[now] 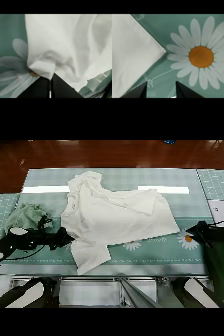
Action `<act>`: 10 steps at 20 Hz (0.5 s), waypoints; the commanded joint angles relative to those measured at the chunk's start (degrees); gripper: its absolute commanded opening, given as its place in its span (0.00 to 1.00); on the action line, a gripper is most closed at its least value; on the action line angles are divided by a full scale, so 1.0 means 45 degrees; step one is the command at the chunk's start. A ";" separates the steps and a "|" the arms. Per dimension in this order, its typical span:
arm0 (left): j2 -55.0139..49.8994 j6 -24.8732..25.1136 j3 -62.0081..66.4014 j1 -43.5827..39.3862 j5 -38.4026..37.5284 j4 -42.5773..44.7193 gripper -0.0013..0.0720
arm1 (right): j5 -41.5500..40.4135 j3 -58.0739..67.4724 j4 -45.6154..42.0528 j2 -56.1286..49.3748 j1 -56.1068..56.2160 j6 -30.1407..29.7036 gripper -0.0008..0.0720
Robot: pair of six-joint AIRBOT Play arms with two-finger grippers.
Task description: Fold the shirts.
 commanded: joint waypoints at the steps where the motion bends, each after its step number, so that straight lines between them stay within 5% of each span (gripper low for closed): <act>1: -0.0019 0.0087 0.0049 -0.0063 0.0019 -0.0049 0.05 | -0.0049 -0.0204 0.0010 -0.1064 0.0131 -0.0257 0.58; 5: -0.0019 0.0087 0.0049 -0.0063 0.0029 -0.0049 0.05 | -0.0636 0.0253 0.1598 -0.2948 0.0923 -0.1039 0.57; 10: -0.0019 0.0437 0.0049 -0.0063 0.0136 -0.0049 0.05 | -0.1768 0.1666 0.1627 -0.4556 0.2565 -0.0437 0.57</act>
